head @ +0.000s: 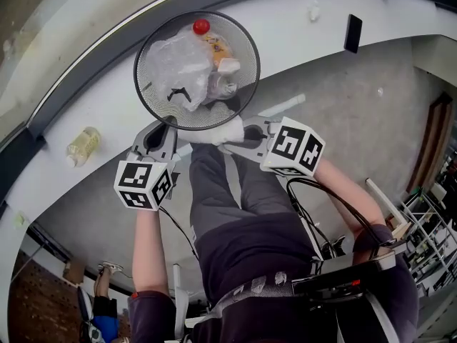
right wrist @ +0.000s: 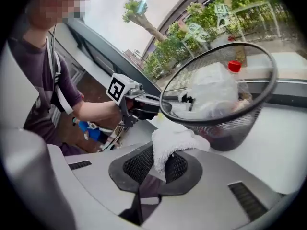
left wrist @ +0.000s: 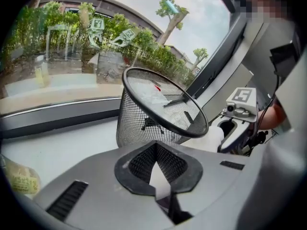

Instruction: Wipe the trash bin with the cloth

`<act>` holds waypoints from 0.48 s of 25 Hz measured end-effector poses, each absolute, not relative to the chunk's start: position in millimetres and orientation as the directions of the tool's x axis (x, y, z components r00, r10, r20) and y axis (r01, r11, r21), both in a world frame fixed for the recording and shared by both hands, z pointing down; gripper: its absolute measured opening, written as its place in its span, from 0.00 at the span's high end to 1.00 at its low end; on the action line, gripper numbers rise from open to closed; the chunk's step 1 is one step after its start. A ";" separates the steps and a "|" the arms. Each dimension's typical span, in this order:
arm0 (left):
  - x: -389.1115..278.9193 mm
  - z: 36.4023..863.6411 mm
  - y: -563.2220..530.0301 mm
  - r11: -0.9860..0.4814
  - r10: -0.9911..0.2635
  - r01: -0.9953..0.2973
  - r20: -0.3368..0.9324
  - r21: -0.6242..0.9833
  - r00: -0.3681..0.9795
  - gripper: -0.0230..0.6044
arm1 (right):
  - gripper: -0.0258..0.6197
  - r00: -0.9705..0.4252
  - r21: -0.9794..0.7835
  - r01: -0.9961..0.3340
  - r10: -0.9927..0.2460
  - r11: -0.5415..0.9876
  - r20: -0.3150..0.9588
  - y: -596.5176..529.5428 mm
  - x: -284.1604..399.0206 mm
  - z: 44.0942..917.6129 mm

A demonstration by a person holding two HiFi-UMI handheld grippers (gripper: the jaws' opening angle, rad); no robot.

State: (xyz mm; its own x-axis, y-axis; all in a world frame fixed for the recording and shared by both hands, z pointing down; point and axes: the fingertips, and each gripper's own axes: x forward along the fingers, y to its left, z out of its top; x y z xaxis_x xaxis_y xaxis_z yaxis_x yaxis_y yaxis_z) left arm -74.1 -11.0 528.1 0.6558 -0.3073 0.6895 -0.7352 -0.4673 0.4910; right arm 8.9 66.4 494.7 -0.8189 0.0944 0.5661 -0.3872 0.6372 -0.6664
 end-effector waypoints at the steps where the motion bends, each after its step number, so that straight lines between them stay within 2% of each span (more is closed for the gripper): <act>1: -76.2 528.6 -10.1 -0.467 -0.307 -0.737 0.693 0.488 0.653 0.98 | 0.90 -0.810 -0.671 -0.423 0.079 0.609 0.582 62.9 28.2 496.0; 5: -89.6 532.6 -5.5 -0.445 -0.304 -0.752 0.708 0.486 0.637 0.98 | 0.90 -0.722 -0.604 -0.614 -0.052 0.507 0.690 22.0 113.6 495.6; 8: -100.7 537.1 -4.8 -0.416 -0.309 -0.770 0.721 0.484 0.620 0.98 | 0.90 -0.579 -0.431 -0.720 -0.128 0.543 0.805 -16.6 159.2 501.5; 12: -105.4 536.6 -4.3 -0.418 -0.308 -0.778 0.733 0.469 0.607 0.98 | 0.90 -0.430 -0.253 -0.762 -0.174 0.596 0.886 -57.5 186.0 520.8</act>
State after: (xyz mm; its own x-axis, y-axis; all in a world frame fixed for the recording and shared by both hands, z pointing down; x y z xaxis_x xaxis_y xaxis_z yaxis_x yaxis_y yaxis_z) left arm -105.4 -4.3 536.6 0.6065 -0.3085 0.7328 -0.7785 -0.4176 0.4685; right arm 186.0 -57.5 520.8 -0.4299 -0.1743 0.8859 -0.7622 0.5960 -0.2526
